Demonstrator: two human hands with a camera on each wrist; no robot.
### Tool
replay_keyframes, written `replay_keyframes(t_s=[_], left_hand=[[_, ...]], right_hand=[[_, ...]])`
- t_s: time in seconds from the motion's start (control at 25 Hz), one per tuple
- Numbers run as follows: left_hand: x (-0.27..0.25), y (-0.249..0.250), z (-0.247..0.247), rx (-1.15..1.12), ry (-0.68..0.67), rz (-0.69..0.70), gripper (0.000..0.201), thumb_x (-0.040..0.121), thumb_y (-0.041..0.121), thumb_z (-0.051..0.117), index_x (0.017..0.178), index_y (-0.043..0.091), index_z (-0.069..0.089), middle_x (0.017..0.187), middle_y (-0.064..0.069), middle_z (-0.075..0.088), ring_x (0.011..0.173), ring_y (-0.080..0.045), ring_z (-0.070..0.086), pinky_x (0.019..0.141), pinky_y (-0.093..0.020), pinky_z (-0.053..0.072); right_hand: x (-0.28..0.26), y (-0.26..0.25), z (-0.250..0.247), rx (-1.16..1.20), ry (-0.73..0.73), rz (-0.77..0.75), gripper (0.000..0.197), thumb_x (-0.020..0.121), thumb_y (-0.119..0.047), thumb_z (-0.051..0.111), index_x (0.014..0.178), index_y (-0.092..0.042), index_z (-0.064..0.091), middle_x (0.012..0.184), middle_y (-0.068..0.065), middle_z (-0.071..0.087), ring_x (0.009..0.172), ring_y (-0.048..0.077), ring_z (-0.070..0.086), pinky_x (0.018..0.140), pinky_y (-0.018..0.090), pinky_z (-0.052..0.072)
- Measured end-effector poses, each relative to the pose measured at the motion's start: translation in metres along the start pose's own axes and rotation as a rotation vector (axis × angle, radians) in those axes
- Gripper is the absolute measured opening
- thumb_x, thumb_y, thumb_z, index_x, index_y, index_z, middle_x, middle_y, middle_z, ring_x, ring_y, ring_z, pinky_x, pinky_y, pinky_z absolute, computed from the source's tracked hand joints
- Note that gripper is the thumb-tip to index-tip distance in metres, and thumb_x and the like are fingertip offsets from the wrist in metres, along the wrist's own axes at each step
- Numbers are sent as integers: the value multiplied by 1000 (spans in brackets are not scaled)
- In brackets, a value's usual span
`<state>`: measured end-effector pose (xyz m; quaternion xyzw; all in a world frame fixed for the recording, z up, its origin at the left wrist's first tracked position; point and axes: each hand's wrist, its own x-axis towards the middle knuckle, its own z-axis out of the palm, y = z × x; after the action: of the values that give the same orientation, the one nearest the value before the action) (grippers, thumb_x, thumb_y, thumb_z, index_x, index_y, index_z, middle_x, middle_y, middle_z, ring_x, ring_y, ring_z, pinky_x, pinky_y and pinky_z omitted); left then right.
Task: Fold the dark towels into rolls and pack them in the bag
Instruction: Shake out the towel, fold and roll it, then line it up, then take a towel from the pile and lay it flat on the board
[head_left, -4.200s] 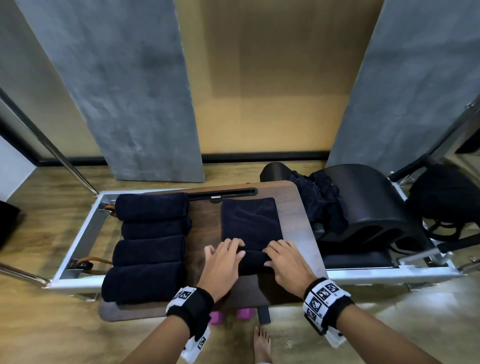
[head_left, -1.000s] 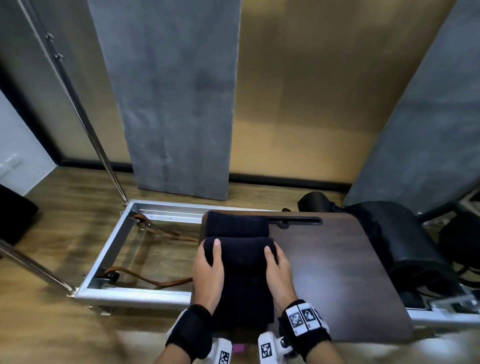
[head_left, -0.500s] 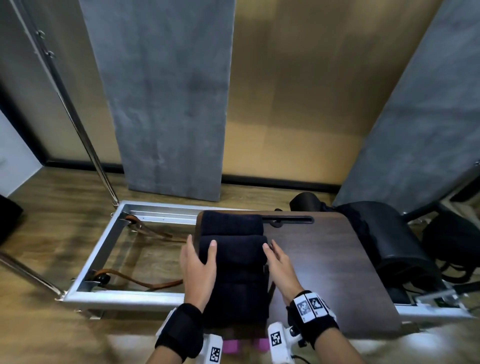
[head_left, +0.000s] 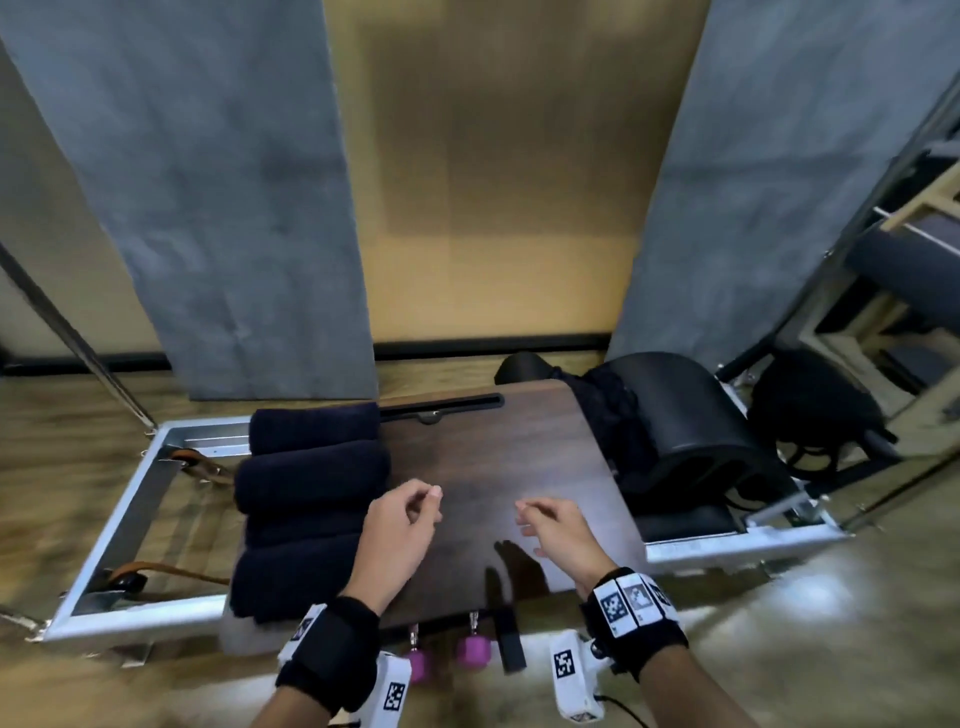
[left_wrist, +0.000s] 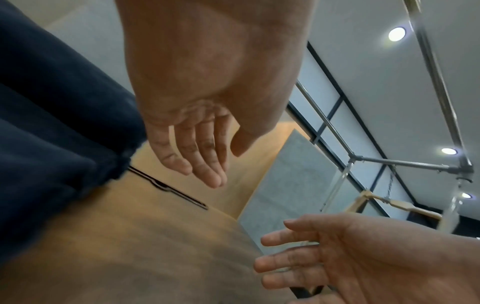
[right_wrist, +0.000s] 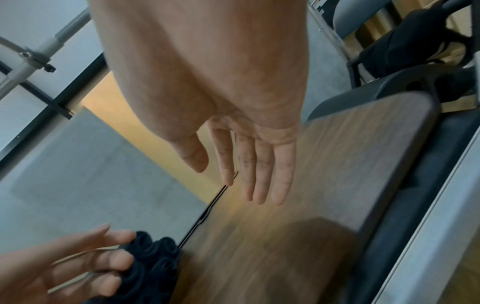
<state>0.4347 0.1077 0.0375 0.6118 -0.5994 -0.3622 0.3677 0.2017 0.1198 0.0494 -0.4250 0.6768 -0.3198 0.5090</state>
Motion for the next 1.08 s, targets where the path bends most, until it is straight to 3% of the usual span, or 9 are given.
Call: replay_keyframes(t_s=[0.08,0.16,0.44,0.52,0.68,0.8,0.96,1.08], left_hand=[[-5,18,46,33,-77,20,26,103,31,63,79,27,70,71,9,73,65,-9,69,74,-44,61],[-10,37,87,50,-132,46,25,102,31,63,79,28,70,71,10,74,64,-8,69,73,-42,61],[-25,120,239,92,-351,122,26,101,36,61,78,27,69,72,7,73,69,-12,70,77,-41,60],[-27,135,263,90,-405,101,26,102,34,61,78,26,70,71,6,73,64,-12,68,73,-41,58],[-19,158,296,155,-472,72,24,105,28,61,87,18,72,76,0,75,71,-16,72,78,-40,61],[-1,171,315,140,-487,50,22,106,24,60,94,11,74,80,-4,77,74,-19,73,75,-31,59],[46,179,366,-35,-437,-58,21,107,15,59,102,0,72,88,-17,77,69,-20,70,62,-18,52],[100,178,415,-117,-399,-129,18,106,12,59,104,-1,71,86,-17,75,70,-21,68,66,-23,54]], right_hand=[[-7,20,-43,58,29,34,22,105,-18,59,115,-3,72,103,13,73,88,21,67,70,24,54],[-14,38,-81,88,51,61,23,105,-17,59,113,1,71,97,14,71,81,24,64,61,27,47],[-30,95,-215,174,129,120,22,106,-23,58,109,-5,70,103,19,77,77,24,71,58,26,42],[-30,105,-238,187,143,121,21,105,-24,59,107,-7,70,101,17,78,75,23,74,59,27,43],[-14,119,-275,238,160,122,18,104,-27,61,104,-13,71,95,11,80,74,20,76,58,26,47],[7,124,-290,273,161,119,17,104,-26,62,102,-13,72,95,12,80,74,22,75,61,28,50],[57,123,-313,283,152,134,16,104,-22,60,100,-12,73,101,21,77,73,25,72,68,35,49],[113,114,-335,203,140,157,17,105,-23,59,102,-13,73,101,18,78,74,24,73,67,33,50]])
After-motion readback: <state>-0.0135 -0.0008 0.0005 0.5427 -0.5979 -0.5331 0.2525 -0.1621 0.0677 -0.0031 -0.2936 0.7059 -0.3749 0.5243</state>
